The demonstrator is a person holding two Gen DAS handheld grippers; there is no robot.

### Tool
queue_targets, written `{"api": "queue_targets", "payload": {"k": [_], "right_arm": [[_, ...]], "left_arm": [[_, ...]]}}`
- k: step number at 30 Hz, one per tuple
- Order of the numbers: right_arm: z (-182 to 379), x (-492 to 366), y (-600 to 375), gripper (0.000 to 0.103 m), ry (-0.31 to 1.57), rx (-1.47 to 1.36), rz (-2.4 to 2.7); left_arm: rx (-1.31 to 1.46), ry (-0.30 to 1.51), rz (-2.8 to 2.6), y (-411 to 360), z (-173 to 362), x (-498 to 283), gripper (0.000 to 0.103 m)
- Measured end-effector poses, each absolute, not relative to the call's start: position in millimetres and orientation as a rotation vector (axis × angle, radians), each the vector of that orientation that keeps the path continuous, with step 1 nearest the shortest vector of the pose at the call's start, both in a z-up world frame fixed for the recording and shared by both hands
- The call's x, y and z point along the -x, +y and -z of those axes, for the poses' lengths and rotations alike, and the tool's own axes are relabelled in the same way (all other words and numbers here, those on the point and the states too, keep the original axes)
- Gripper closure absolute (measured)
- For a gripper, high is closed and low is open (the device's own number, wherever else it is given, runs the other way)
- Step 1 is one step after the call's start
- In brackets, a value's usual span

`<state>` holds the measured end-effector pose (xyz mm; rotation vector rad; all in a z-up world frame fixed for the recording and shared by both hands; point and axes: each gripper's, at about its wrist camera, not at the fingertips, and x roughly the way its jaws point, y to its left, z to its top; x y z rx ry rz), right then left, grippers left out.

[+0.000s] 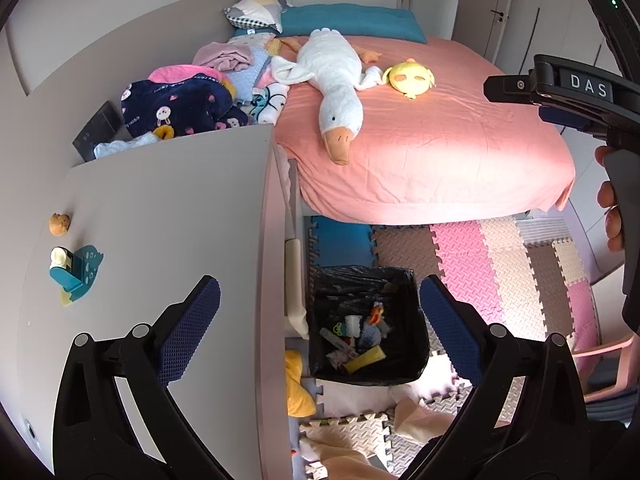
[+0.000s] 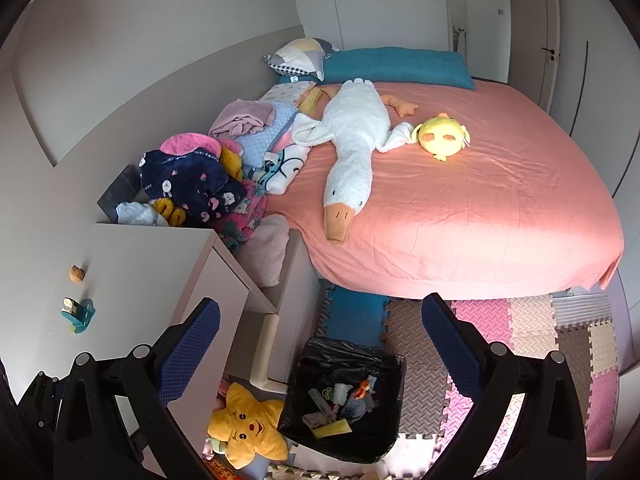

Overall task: Collect trash
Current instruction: 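Open both tools to drop the wrapper and orange toy into the bin, then move both open tools back over the desk toward the remaining toys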

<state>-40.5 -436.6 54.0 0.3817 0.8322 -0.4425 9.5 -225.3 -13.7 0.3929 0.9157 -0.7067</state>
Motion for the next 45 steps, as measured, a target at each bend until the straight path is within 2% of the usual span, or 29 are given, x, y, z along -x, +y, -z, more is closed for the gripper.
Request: {"api": "queue_targets", "payload": {"k": [20,45], "right_arm": [[-45,-6,-381,0.003,0.872,-0.348,0.303],[-24,-99,-253,0.003,0.965,-0.217,-0.015]], "left_arm": [[-0.322,0.952,0.576,-168,15,-32,0.006],[-0.140,1.010,0.250,-25,22,-64,0.006]]}}
